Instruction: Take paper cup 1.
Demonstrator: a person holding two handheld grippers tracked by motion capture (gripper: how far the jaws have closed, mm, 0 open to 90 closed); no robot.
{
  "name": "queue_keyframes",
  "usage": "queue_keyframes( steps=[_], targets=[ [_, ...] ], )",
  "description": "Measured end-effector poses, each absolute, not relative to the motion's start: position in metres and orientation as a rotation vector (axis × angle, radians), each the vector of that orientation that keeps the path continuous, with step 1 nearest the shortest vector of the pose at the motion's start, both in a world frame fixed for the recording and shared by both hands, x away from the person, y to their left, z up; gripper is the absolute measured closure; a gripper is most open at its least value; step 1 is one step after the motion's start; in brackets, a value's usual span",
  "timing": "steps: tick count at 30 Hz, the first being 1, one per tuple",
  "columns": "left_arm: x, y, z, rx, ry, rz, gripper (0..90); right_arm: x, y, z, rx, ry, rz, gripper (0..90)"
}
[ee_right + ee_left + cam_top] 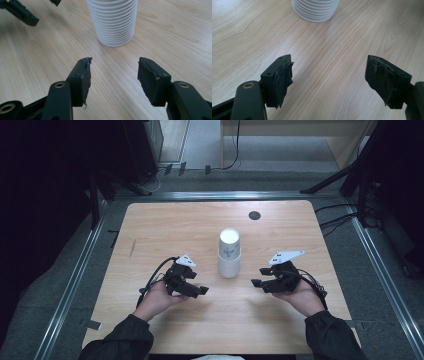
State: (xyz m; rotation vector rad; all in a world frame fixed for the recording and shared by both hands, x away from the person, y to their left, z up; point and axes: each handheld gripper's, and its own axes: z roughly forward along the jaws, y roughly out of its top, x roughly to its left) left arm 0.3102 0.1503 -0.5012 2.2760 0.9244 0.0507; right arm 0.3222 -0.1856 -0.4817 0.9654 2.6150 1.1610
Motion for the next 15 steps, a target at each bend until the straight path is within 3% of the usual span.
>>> queue_keyframes(
  steps=[15],
  targets=[
    [0.308,0.151,-0.500,2.281,0.913,0.055,21.9,0.347,-0.178,-0.445,0.806,2.702,1.120,36.9]
  ],
)
